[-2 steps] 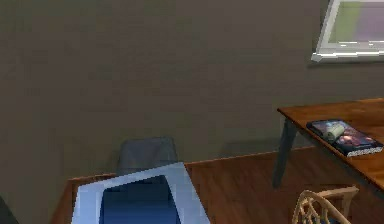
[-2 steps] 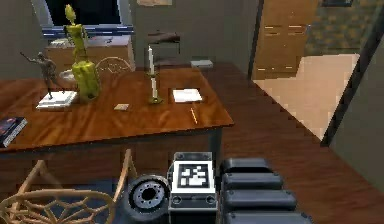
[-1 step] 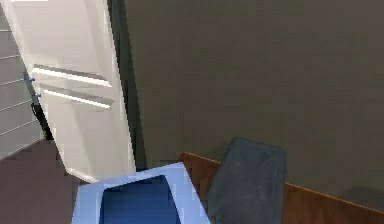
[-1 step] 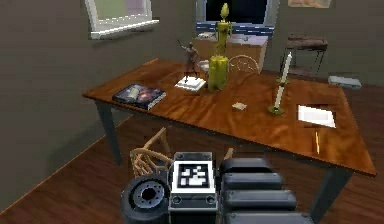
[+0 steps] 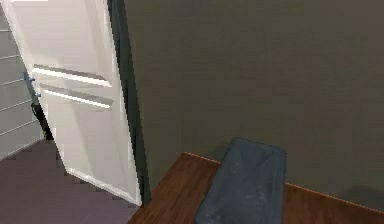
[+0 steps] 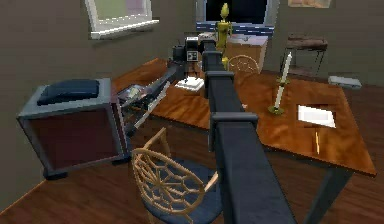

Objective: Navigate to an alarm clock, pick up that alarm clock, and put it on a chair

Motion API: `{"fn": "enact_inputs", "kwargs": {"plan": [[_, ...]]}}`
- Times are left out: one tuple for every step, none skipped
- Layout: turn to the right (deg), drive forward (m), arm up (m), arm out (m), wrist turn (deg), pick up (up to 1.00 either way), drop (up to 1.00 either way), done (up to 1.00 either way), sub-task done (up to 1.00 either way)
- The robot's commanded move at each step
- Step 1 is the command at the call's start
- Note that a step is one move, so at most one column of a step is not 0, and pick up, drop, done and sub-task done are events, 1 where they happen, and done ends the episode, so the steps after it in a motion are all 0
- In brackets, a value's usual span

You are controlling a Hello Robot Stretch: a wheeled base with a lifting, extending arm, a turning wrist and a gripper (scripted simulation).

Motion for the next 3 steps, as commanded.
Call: {"fn": "enact_inputs", "kwargs": {"plan": [[0.0,0.0,0.0,0.0,45.0,0.0,0.0,0.0,0.0],[0.0,0.0,0.0,0.0,45.0,0.0,0.0,0.0,0.0],[0.0,0.0,0.0,0.0,36.0,0.0,0.0,0.0,0.0]]}}
